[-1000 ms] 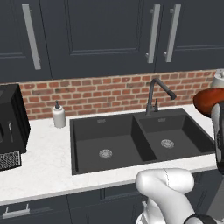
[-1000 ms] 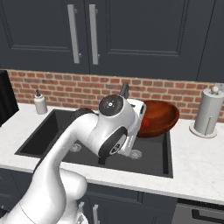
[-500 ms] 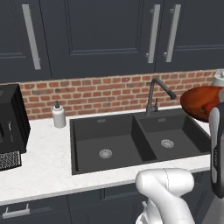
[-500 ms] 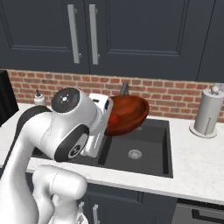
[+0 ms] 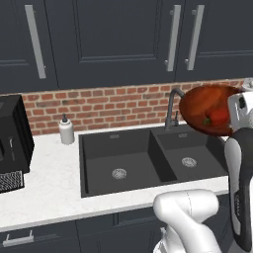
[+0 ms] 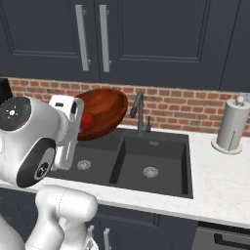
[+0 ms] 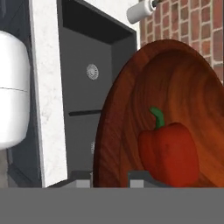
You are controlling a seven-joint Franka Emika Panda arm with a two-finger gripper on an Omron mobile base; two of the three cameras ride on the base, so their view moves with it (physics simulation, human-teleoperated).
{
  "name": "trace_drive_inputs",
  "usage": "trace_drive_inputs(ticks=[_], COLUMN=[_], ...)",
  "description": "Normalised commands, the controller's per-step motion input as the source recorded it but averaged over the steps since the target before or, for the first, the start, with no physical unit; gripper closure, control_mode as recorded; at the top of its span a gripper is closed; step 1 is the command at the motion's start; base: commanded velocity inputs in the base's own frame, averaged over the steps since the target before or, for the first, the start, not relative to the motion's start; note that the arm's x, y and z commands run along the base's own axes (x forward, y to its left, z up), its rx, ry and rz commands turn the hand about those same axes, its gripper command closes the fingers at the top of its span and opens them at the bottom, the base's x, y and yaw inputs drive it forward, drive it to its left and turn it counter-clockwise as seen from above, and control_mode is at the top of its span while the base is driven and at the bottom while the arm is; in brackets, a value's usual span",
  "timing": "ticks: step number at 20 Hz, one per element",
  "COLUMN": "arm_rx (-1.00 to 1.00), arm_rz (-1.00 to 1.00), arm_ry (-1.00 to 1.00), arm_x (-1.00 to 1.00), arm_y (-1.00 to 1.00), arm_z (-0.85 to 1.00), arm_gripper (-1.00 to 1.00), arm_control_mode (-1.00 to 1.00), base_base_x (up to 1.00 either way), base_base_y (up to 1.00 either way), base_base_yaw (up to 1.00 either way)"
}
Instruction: Pick the bell pepper from the sink and place it in the bowl. Then pick the bowl and place it in the microwave. Then close the microwave door and press the start button.
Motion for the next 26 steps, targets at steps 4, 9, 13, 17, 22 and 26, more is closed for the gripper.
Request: trace_drive_inputs(ticks=[4, 9, 13, 17, 22, 26], arm_rx=[0.0, 0.02, 0.0, 0.0, 0.0, 0.0], arm_rz=[0.08, 0.04, 0.04, 0.0, 0.0, 0.0], arm_ry=[-0.16, -0.05, 0.0, 0.02, 0.0, 0.0], arm_x=[-0.14, -0.03, 0.0, 0.0, -0.16, -0.13], arm_y=[0.24, 0.35, 0.58, 0.62, 0.17, 0.0], arm_z=[0.67, 0.26, 0.09, 0.03, 0.0, 0.0], arm_gripper=[1.0, 1.0, 1.0, 1.0, 1.0, 1.0], arm_control_mode=[-1.0, -1.0, -1.0, -1.0, -1.0, 1.0], base_base_x=[0.0, 0.0, 0.0, 0.0, 0.0, -0.61], base_base_y=[0.0, 0.0, 0.0, 0.0, 0.0, -0.06], base_base_yaw=[0.0, 0.0, 0.0, 0.0, 0.0, 0.0])
